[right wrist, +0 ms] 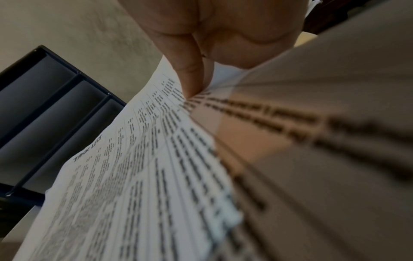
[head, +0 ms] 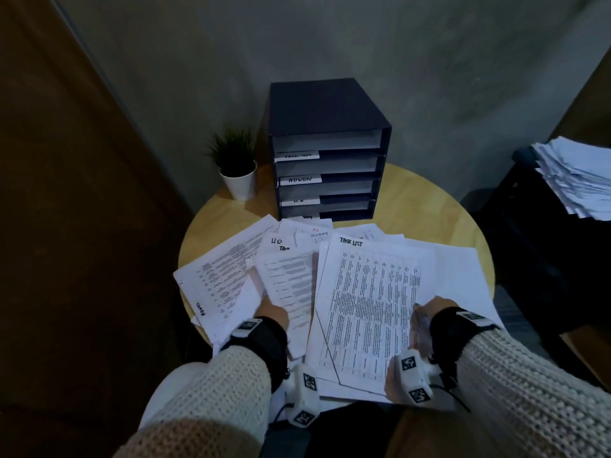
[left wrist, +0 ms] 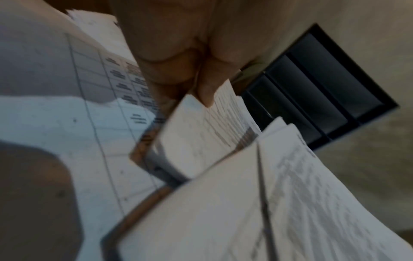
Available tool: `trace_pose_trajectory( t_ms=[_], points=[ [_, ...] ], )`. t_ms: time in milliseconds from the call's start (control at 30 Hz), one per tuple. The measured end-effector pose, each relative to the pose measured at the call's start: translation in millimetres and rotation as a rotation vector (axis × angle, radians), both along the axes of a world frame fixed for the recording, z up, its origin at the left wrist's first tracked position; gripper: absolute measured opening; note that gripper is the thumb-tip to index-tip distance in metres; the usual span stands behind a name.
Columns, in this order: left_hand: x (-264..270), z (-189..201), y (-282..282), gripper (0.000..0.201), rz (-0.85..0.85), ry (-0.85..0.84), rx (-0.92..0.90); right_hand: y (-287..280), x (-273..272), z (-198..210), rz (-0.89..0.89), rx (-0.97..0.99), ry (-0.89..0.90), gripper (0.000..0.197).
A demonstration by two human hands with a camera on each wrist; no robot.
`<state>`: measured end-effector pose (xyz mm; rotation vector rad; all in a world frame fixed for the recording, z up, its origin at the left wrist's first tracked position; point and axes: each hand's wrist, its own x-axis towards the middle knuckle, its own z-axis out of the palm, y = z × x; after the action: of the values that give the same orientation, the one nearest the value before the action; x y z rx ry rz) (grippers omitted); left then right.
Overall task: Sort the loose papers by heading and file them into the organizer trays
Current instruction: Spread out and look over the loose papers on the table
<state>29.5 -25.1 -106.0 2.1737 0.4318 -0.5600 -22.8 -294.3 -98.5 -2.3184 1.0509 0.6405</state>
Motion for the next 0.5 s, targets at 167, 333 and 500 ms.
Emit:
trace_pose_trajectory(
  t_ms=[167,333,500],
  points=[
    [-2,-1,-19,0.03,-0.217,0.174,-0.021,6,-2,7,0.068,-0.06,-0.03,0.053],
    [23,0,14,0.042,-0.135,0.029,0.377,6,0,1,0.058,-0.052,-0.04,0.051],
    [37,-7,55,0.049,-0.109,0.057,0.405,7,-1,-2,0.059,-0.067,-0.061,0.051]
  ],
)
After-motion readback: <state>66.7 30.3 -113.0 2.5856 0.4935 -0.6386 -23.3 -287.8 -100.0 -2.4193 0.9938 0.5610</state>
